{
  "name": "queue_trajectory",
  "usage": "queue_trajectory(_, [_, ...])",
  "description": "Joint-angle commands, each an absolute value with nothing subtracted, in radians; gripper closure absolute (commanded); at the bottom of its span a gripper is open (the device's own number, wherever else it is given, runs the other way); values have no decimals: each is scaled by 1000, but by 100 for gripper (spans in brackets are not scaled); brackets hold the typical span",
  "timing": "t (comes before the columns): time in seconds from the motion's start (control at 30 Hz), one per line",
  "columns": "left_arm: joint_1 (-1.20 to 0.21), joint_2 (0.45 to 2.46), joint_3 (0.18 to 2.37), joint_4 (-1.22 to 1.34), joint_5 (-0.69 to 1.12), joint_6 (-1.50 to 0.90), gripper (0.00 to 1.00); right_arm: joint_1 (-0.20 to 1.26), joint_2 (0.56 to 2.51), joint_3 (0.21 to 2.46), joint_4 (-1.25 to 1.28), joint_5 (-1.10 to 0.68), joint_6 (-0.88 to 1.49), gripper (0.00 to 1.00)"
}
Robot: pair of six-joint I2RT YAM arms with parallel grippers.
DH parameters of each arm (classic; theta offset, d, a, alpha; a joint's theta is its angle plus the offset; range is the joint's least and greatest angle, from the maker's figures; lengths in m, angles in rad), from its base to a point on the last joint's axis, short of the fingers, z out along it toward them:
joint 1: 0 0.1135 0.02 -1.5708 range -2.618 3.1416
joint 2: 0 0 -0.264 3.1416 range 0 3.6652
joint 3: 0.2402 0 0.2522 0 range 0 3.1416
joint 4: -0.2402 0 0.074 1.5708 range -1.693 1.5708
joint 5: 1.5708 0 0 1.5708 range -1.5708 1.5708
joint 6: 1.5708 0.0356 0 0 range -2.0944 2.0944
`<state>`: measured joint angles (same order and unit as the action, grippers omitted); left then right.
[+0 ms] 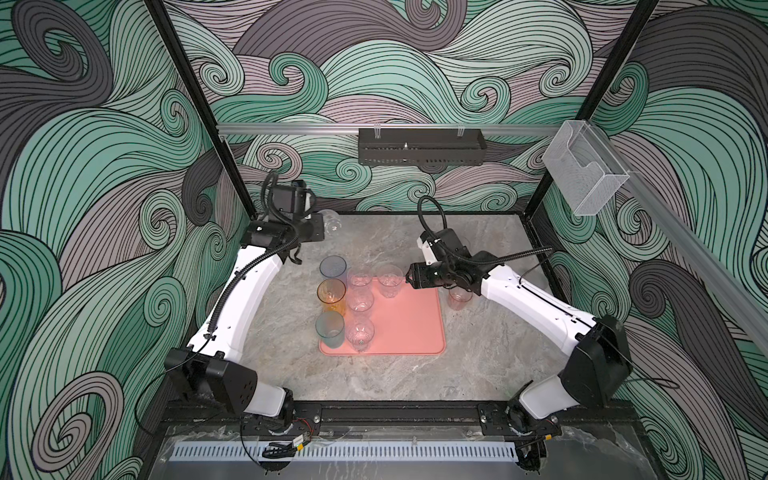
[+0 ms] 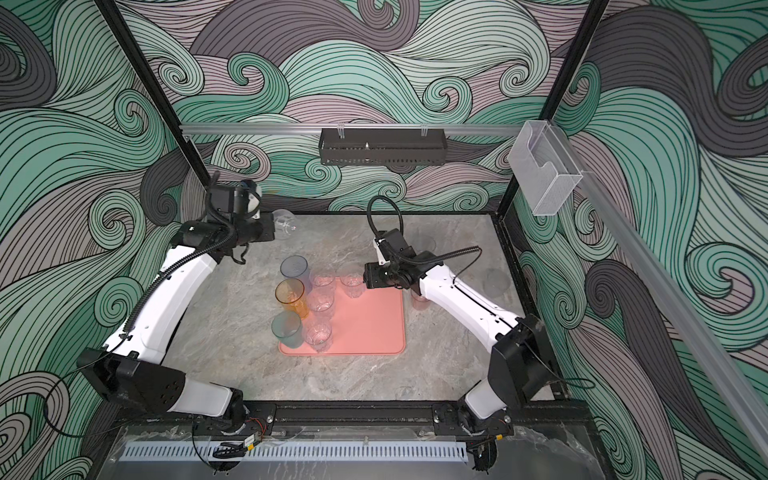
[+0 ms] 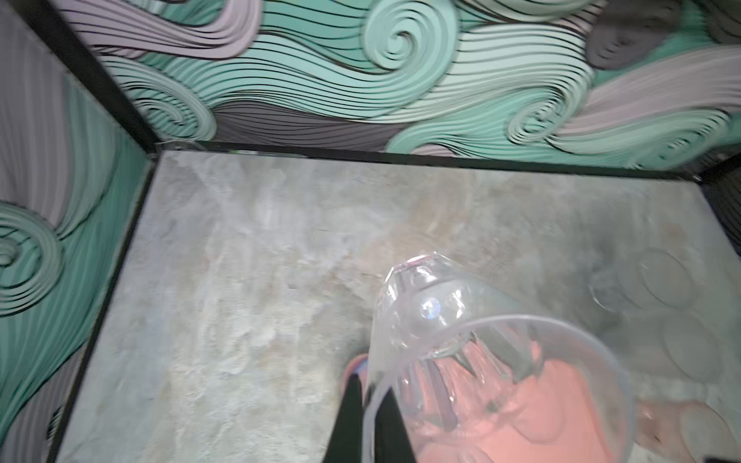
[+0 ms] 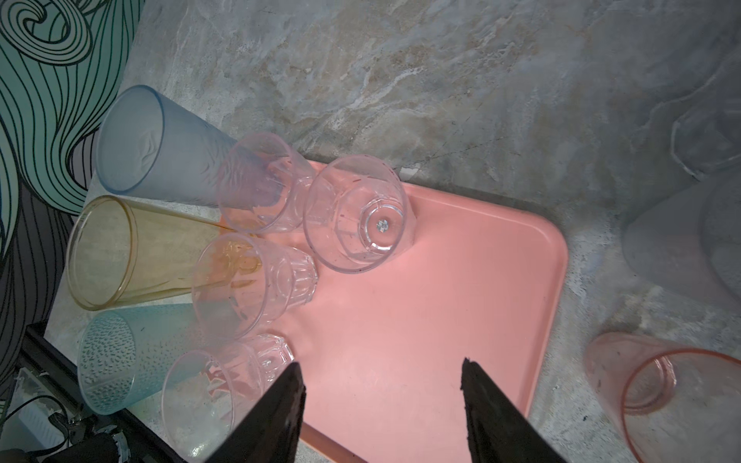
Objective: Place the glasses into the tray
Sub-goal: Pick up the glass from the top-left of the table, then place the glass on the tray.
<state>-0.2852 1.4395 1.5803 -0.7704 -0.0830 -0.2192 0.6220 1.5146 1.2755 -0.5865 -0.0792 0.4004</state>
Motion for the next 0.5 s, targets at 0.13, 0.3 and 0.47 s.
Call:
queue_trajectory(0.13, [-600, 1431, 1440, -782, -50, -324, 100, 587, 1408, 1179, -616, -18, 405, 37])
queue_trajectory(0.3, [-708, 1490, 1367, -747, -49, -365, 100, 577, 1374, 1117, -616, -3, 419, 37])
queue_trajectory(0.47, [-728, 1610, 1416, -820, -43, -356, 100, 574, 1368, 1092, -615, 0, 423, 37])
